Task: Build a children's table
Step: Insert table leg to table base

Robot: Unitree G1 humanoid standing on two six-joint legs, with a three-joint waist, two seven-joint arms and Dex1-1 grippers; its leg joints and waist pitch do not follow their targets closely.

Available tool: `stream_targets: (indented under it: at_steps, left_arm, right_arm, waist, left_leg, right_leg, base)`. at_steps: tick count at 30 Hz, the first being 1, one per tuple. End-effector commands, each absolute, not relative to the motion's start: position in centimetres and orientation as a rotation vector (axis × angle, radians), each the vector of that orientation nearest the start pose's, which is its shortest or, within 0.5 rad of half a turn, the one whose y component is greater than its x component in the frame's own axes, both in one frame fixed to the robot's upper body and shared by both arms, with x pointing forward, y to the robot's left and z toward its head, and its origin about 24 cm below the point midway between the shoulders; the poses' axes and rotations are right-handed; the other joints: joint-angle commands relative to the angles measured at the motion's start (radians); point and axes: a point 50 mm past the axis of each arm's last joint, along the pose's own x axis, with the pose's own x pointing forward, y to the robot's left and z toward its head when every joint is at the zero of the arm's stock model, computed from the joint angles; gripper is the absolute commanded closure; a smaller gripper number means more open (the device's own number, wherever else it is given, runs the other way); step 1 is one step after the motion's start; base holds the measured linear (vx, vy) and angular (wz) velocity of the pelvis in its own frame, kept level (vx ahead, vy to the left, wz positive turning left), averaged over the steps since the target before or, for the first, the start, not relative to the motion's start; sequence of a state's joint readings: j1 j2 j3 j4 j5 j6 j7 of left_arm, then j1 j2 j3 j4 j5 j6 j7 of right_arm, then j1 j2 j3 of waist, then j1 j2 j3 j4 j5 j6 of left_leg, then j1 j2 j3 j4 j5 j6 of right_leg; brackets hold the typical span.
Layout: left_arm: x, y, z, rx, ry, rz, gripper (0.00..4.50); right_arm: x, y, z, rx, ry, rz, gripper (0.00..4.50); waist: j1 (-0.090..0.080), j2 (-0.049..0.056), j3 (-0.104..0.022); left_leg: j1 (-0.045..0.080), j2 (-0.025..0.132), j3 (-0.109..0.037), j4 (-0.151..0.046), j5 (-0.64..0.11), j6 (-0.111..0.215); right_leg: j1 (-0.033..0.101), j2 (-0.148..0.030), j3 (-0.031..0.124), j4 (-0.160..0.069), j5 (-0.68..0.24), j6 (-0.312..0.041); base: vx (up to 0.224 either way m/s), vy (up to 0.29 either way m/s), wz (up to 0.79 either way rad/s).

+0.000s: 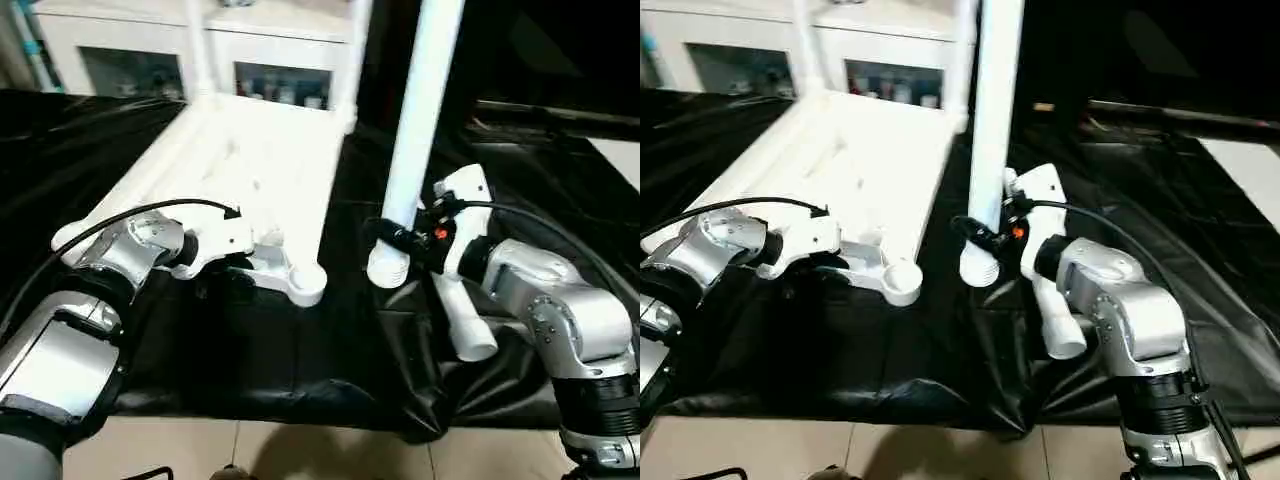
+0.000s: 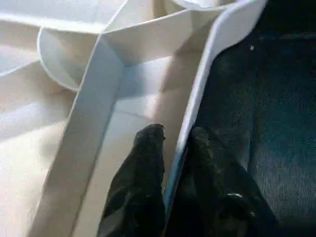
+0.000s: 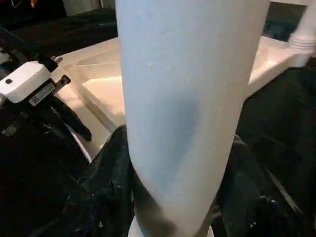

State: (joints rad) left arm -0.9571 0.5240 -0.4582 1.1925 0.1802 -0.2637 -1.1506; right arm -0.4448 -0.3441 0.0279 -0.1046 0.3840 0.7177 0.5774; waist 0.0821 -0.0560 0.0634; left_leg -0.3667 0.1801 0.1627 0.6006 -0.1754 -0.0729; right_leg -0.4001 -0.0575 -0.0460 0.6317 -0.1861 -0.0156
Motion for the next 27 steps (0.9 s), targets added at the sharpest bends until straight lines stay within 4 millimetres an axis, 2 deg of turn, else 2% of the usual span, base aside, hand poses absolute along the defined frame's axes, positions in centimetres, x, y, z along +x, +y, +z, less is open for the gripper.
stream_targets:
  at_steps: [1, 5, 6, 9, 12, 13, 14, 15, 18, 20, 23, 25, 26, 27]
  left_arm:
    - [36.1, 20.8, 8.9, 0.825, 0.63, -1.172, 3.76]
    - [35.6, 21.0, 9.0, 0.762, 0.698, -1.249, 3.99]
    - [35.4, 20.9, 8.9, 0.72, 0.73, -1.279, 3.99]
    - [34.9, 20.6, 8.2, 0.664, 0.787, -1.323, 4.35]
    - [34.5, 19.9, 7.3, 0.608, 0.777, -1.337, 4.42]
    - [34.4, 19.7, 7.1, 0.592, 0.77, -1.337, 4.47]
    - [34.4, 19.5, 7.0, 0.582, 0.765, -1.336, 4.49]
    - [34.5, 18.6, 6.6, 0.561, 0.706, -1.305, 4.5]
    - [34.6, 17.4, 6.1, 0.531, 0.643, -1.274, 4.5]
    - [34.2, 16.6, 5.7, 0.55, 0.594, -1.279, 4.5]
    - [34.0, 16.5, 5.6, 0.579, 0.583, -1.282, 4.5]
    - [33.8, 16.3, 5.7, 0.61, 0.554, -1.288, 4.5]
    - [33.7, 16.3, 5.7, 0.612, 0.545, -1.295, 4.5]
    - [33.6, 16.2, 5.8, 0.613, 0.521, -1.298, 4.05]
  right_arm:
    - [30.7, -13.9, 13.9, 0.006, 0.187, 0.776, 2.66]
    - [30.6, -13.9, 13.9, 0.004, 0.189, 0.783, 2.66]
    - [30.7, -13.9, 13.9, 0.004, 0.189, 0.785, 2.66]
    - [30.8, -13.8, 13.9, 0.009, 0.187, 0.785, 2.66]
    - [30.9, -13.6, 13.9, 0.028, 0.185, 0.781, 2.66]
    - [30.9, -13.5, 13.8, 0.034, 0.185, 0.78, 2.66]
    - [30.9, -13.5, 13.8, 0.037, 0.185, 0.78, 2.66]
    - [30.9, -13.4, 13.7, 0.052, 0.19, 0.777, 2.66]
    - [30.8, -13.3, 13.5, 0.075, 0.197, 0.773, 2.66]
    - [30.8, -13.1, 13.4, 0.093, 0.207, 0.773, 2.66]
    - [30.8, -13.0, 13.4, 0.096, 0.208, 0.774, 2.66]
    - [30.9, -12.9, 13.5, 0.099, 0.206, 0.779, 2.66]
    - [30.9, -12.9, 13.6, 0.099, 0.206, 0.781, 2.66]
    - [30.9, -12.8, 13.6, 0.094, 0.204, 0.783, 2.66]
  waist:
    - [0.007, 0.003, -0.074]
    - [0.008, -0.001, -0.076]
    - [0.009, 0.001, -0.076]
    - [0.009, 0.003, -0.074]
    - [0.012, 0.005, -0.072]
    - [0.013, 0.009, -0.073]
    - [0.012, 0.006, -0.072]
    - [0.014, 0.012, -0.073]
    - [0.015, 0.008, -0.072]
    - [0.018, 0.007, -0.073]
    - [0.016, 0.008, -0.074]
    - [0.016, 0.012, -0.075]
    - [0.015, 0.019, -0.075]
    - [0.015, 0.021, -0.075]
  left_leg:
    - [0.01, 0.044, -0.01, -0.072, -0.149, -0.03]
    - [0.012, 0.043, -0.004, -0.068, -0.11, -0.01]
    - [0.012, 0.044, -0.004, -0.068, -0.109, -0.01]
    - [0.015, 0.047, -0.003, -0.069, -0.12, -0.01]
    - [0.015, 0.048, -0.003, -0.071, -0.142, -0.017]
    - [0.017, 0.048, -0.003, -0.071, -0.152, -0.019]
    - [0.016, 0.047, -0.002, -0.07, -0.156, -0.02]
    - [0.015, 0.048, -0.004, -0.071, -0.16, -0.023]
    - [0.018, 0.049, -0.003, -0.07, -0.175, -0.022]
    - [0.015, 0.048, -0.004, -0.071, -0.17, -0.019]
    - [0.015, 0.047, -0.004, -0.072, -0.164, -0.021]
    - [0.015, 0.049, -0.006, -0.073, -0.169, -0.026]
    - [0.016, 0.048, -0.006, -0.073, -0.171, -0.029]
    - [0.016, 0.048, -0.006, -0.073, -0.173, -0.031]
  right_leg:
    - [0.059, -0.092, 0.049, -0.07, -0.155, -0.181]
    - [0.059, -0.09, 0.05, -0.064, -0.083, -0.204]
    - [0.058, -0.091, 0.05, -0.063, -0.079, -0.208]
    - [0.056, -0.092, 0.049, -0.063, -0.078, -0.223]
    - [0.056, -0.095, 0.05, -0.063, -0.098, -0.232]
    - [0.055, -0.095, 0.05, -0.066, -0.11, -0.233]
    - [0.055, -0.093, 0.051, -0.067, -0.114, -0.232]
    - [0.057, -0.094, 0.05, -0.066, -0.12, -0.231]
    - [0.056, -0.093, 0.05, -0.068, -0.126, -0.237]
    - [0.057, -0.092, 0.049, -0.07, -0.14, -0.224]
    - [0.055, -0.09, 0.049, -0.071, -0.143, -0.208]
    - [0.055, -0.091, 0.049, -0.07, -0.145, -0.201]
    - [0.053, -0.089, 0.049, -0.07, -0.133, -0.202]
    - [0.052, -0.087, 0.049, -0.07, -0.128, -0.202]
  base:
    - [0.0, 0.0, 0.0]
    - [0.0, 0.0, 0.0]
    - [0.0, 0.0, 0.0]
    - [0.0, 0.0, 0.0]
    - [0.0, 0.0, 0.0]
    - [0.0, 0.0, 0.0]
    - [0.0, 0.0, 0.0]
    - [0.0, 0.0, 0.0]
    - [0.0, 0.0, 0.0]
    - [0.0, 0.0, 0.0]
    - [0.0, 0.0, 0.0]
    - [0.0, 0.0, 0.0]
    - [0.0, 0.0, 0.0]
    - [0.0, 0.0, 0.0]
